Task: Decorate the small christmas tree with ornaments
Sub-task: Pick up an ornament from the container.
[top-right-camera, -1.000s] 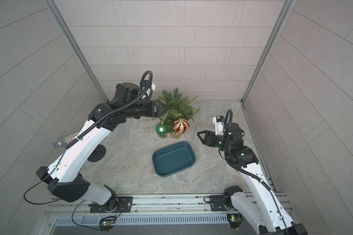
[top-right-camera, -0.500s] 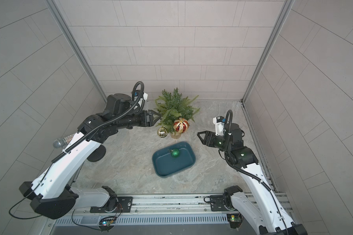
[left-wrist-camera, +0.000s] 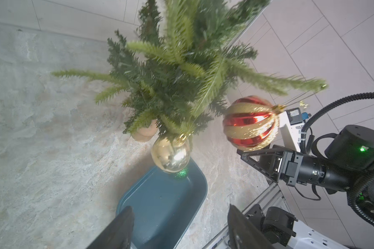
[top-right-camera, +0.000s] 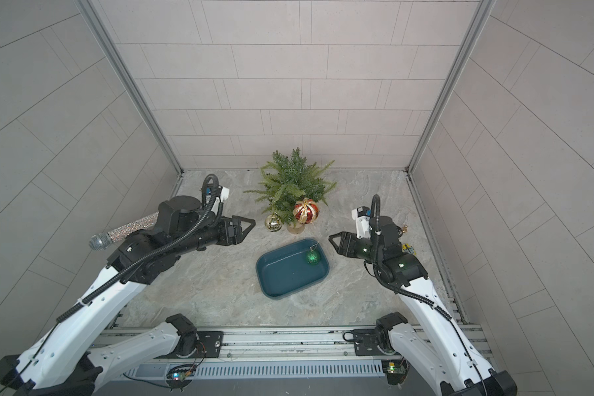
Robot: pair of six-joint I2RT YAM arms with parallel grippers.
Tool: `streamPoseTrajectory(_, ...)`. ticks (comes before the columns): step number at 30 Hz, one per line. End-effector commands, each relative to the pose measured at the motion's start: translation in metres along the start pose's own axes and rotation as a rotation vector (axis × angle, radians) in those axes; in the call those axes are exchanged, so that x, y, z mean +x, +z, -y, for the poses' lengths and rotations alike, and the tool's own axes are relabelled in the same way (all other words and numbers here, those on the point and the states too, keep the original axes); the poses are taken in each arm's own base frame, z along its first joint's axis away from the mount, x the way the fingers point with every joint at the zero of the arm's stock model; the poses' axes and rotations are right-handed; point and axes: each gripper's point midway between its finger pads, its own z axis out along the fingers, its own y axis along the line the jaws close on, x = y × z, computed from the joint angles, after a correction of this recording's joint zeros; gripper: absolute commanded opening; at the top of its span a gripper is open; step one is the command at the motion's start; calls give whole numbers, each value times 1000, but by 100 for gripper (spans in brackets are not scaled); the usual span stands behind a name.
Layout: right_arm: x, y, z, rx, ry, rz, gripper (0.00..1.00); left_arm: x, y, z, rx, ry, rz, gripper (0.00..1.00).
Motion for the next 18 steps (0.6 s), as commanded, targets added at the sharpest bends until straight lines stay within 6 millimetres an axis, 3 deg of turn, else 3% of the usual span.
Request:
streamPoseTrajectory(1,19,18,-3,21,-37,-31,61,12,6,-18,-33,-78,22,74)
streamPoseTrajectory(6,43,48,-7,38,-71,-92,61,40,14,-38,-60,-142,0,74)
streamPoseTrajectory(18,46,93,2,127,-148,-163,65,73,28,-60,-85,-236,-33,74)
